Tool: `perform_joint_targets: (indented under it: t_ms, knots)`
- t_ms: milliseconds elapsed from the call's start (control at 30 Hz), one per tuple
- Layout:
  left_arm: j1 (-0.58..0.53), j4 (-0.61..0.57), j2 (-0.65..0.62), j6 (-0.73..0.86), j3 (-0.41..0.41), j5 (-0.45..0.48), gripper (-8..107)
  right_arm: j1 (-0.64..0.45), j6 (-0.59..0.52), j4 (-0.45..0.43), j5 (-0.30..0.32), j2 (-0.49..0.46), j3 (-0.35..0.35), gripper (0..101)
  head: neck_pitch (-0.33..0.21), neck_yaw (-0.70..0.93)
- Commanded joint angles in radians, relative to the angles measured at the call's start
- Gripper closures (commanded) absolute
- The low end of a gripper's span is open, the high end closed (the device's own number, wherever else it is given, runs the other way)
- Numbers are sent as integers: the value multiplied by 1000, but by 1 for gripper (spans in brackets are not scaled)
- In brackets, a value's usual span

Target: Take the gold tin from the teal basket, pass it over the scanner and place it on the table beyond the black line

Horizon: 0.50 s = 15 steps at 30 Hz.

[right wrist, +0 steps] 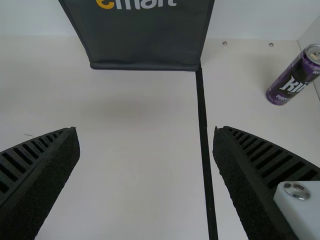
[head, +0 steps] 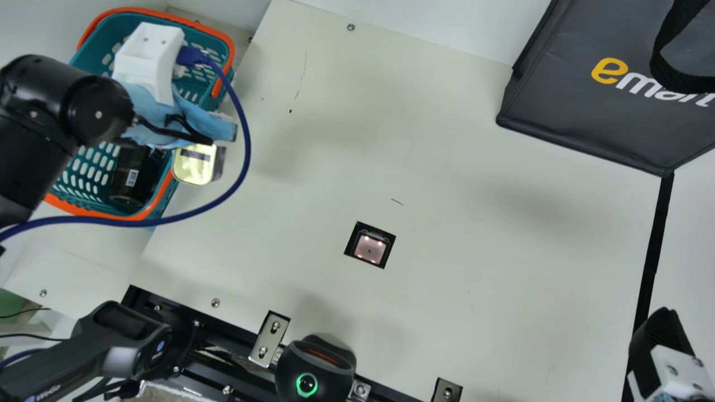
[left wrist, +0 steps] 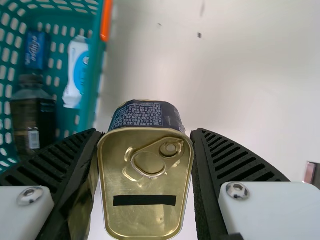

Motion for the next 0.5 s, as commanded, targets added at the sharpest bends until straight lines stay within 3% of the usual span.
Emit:
perform_joint_targets:
  t_ms: [0,467]
  knots:
    - [-68,9,-2,-92,4,5,107,0,0,0,0,0,0,6,-29,2]
    - [-325,30,35,-390,-7,53,107,0,0,0,0,0,0,6,-29,2]
